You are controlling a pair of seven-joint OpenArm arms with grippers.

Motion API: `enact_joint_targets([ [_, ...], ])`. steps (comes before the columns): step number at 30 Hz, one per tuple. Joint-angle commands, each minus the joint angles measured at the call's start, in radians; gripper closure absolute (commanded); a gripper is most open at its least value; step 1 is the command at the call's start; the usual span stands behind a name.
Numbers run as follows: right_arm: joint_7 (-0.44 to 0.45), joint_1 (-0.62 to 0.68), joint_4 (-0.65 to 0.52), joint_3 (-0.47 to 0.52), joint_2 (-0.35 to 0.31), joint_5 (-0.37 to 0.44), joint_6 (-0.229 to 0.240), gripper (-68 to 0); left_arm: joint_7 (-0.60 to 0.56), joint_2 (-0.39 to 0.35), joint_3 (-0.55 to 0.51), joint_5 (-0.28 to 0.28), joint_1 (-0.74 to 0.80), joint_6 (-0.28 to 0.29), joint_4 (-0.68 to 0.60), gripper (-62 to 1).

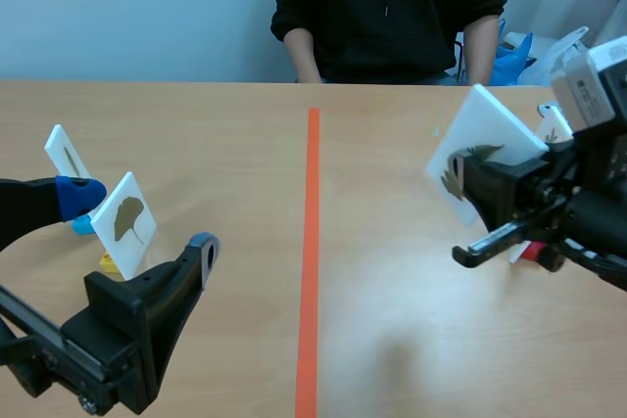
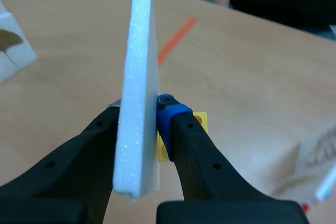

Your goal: Sort the leaf by its shape. The table is split by an orange tape line. A compound leaf with several leaflets goes to the left side, a simple leaf with one blade goes to the right side. Return to the home posture when a red brick is placed on the table.

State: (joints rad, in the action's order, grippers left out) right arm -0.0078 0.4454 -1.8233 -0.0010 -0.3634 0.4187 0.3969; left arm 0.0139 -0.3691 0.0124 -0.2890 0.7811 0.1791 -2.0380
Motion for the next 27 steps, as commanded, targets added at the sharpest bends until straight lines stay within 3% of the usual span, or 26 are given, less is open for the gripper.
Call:
enact_joint_targets([
  [1,0.013,0.014,0.002,0.033,-0.016,0.013,-0.003,-2.0,-0.017,0.000,-0.003,-0.005,-0.003,0.000,-0.010,-62.3],
  [7,0.000,0.060,0.006,0.134,-0.016,0.002,-0.023,-2.0,-0.017,0.000,-0.003,-0.005,-0.003,0.000,-0.010,-62.3],
  [10,-0.001,0.061,0.042,0.145,-0.016,-0.008,-0.068,-2.0,-0.017,0.000,-0.003,-0.005,-0.003,0.000,-0.010,-62.3],
  [16,0.043,0.021,0.182,0.145,-0.015,-0.007,-0.072,-2.0,-0.017,0.000,-0.003,-0.005,-0.003,0.000,-0.010,-62.3],
  [27,0.085,-0.168,0.473,0.144,-0.008,-0.007,-0.071,-2.0,-0.017,0.000,-0.003,-0.005,-0.003,0.000,-0.010,-62.3],
])
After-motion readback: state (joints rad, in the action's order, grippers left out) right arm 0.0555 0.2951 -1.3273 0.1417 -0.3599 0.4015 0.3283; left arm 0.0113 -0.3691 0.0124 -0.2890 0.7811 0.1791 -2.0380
